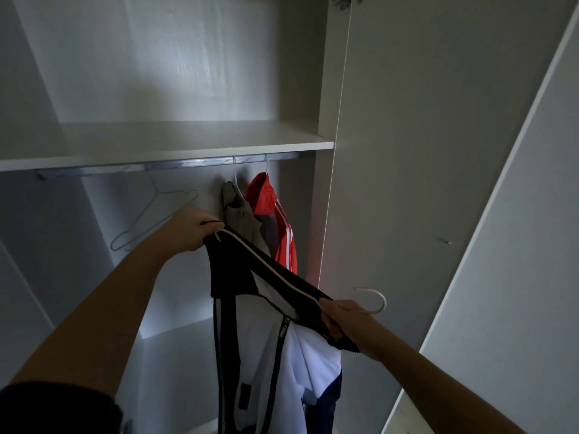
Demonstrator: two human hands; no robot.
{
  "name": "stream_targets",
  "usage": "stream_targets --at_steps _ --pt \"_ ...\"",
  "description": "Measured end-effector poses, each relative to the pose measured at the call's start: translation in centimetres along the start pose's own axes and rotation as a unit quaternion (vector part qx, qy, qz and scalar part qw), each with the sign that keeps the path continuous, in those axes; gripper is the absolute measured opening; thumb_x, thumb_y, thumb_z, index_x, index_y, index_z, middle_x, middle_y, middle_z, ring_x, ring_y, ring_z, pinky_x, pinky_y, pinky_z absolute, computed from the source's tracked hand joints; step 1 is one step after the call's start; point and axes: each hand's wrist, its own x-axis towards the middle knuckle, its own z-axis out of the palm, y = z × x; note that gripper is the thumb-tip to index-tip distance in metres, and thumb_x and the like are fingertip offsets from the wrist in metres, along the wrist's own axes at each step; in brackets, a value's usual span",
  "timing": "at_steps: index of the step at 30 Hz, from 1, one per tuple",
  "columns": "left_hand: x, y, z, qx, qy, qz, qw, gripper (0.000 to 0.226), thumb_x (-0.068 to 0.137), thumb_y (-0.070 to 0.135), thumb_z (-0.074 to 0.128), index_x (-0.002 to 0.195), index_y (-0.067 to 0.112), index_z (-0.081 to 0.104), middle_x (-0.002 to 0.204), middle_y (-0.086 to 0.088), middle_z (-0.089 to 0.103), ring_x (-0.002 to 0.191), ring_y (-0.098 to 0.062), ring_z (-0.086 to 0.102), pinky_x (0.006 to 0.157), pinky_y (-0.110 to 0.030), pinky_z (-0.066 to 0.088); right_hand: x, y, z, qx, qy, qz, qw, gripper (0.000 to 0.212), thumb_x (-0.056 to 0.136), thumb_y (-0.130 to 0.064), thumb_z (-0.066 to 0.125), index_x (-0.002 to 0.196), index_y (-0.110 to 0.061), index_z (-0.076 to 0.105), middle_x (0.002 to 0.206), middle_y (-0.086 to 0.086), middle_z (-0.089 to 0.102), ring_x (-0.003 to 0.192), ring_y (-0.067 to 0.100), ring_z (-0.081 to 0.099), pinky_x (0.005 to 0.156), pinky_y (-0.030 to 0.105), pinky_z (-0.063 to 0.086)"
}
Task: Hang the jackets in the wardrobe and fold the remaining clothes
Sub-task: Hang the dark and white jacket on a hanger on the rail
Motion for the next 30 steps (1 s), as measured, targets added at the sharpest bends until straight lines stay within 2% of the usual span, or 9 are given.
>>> stream_targets --at_steps 3,5,7,13,18,22,26,28,30 --pt "0.5 -0.2 0.4 0.007 -0.049 -0.008 0.999 0.029 0.094 0.009 0.057 0.071 -0.009 0.061 0.047 -0.007 0.045 0.037 -0.014 0.041 0.041 -0.019 0.032 0.0 0.5 0.0 -0.016 0.023 0.035 0.999 0.051 0.101 -0.034 0.046 0.053 -0.018 0.042 0.046 -0.001 0.030 0.038 0.012 0.025 0.041 0.018 0.023" --pt "0.8 0.0 1.3 0.117 -0.051 0.049 0.991 0.025 0.093 0.012 0.059 0.076 -0.005 0.067 0.058 -0.008 0.057 0.058 -0.020 0.058 0.056 -0.025 0.037 0.0 0.5 0.1 -0.031 0.043 0.058 0.997 0.052 0.100 -0.035 0.047 0.051 -0.018 0.042 0.043 -0.003 0.032 0.035 0.011 0.027 0.041 0.017 0.025" --pt "1.1 0.2 2.1 0.184 -0.011 0.096 0.978 0.024 0.093 0.014 0.059 0.081 -0.003 0.070 0.075 -0.015 0.067 0.076 -0.028 0.061 0.068 -0.031 0.037 -0.1 0.0 0.2 -0.050 0.060 0.061 0.995 0.053 0.100 -0.036 0.047 0.051 -0.017 0.042 0.041 -0.003 0.034 0.035 0.011 0.029 0.041 0.018 0.027" --pt "1.2 0.8 3.6 0.338 0.018 0.187 0.922 0.031 0.098 0.022 0.048 0.089 0.001 0.068 0.086 -0.019 0.068 0.081 -0.035 0.062 0.069 -0.036 0.043 -0.7 -2.4 -0.5 -0.100 0.099 0.035 0.989 0.052 0.101 -0.034 0.045 0.053 -0.014 0.042 0.040 -0.002 0.036 0.034 0.010 0.033 0.041 0.017 0.028" --pt "1.5 2.0 4.3 0.430 -0.013 0.176 0.885 0.030 0.100 0.025 0.039 0.100 0.006 0.063 0.093 -0.016 0.066 0.086 -0.032 0.062 0.066 -0.032 0.040 -1.8 -3.6 -0.5 -0.118 0.099 -0.004 0.988 0.049 0.102 -0.030 0.042 0.057 -0.013 0.048 0.039 -0.007 0.038 0.033 0.006 0.032 0.040 0.016 0.028" --pt "1.2 3.3 4.8 0.442 -0.016 0.203 0.874 0.019 0.095 0.015 0.046 0.100 0.005 0.062 0.090 -0.015 0.066 0.082 -0.031 0.062 0.062 -0.029 0.032 -2.5 -4.2 -0.8 -0.145 0.137 -0.073 0.977 0.039 0.100 -0.027 0.044 0.067 -0.012 0.058 0.041 -0.009 0.040 0.036 0.004 0.035 0.042 0.018 0.029" --pt "0.3 4.7 4.5 0.459 -0.030 0.198 0.866 0.022 0.095 0.018 0.042 0.105 0.010 0.060 0.092 -0.009 0.066 0.084 -0.026 0.063 0.062 -0.029 0.036 -3.7 -4.6 -0.9 -0.195 0.102 -0.104 0.970 0.037 0.097 -0.028 0.051 0.062 -0.022 0.062 0.042 -0.011 0.041 0.040 0.002 0.038 0.044 0.015 0.030" --pt "-0.9 6.4 6.5 0.385 -0.015 0.292 0.875 0.024 0.091 0.017 0.043 0.094 0.010 0.065 0.082 -0.009 0.067 0.074 -0.026 0.065 0.059 -0.030 0.044 -3.1 -4.7 0.2 -0.231 0.107 -0.117 0.960 0.035 0.095 -0.022 0.053 0.062 -0.022 0.063 0.051 -0.011 0.049 0.048 0.002 0.046 0.051 0.015 0.036" --pt "-1.9 8.8 9.7 0.303 -0.042 0.370 0.877 0.023 0.088 0.017 0.045 0.084 0.008 0.066 0.074 -0.010 0.066 0.066 -0.030 0.064 0.057 -0.033 0.049 -1.8 -4.7 2.2 -0.297 0.088 -0.114 0.944 0.026 0.096 -0.013 0.050 0.077 -0.010 0.069 0.076 -0.003 0.063 0.070 0.006 0.057 0.067 0.019 0.043"
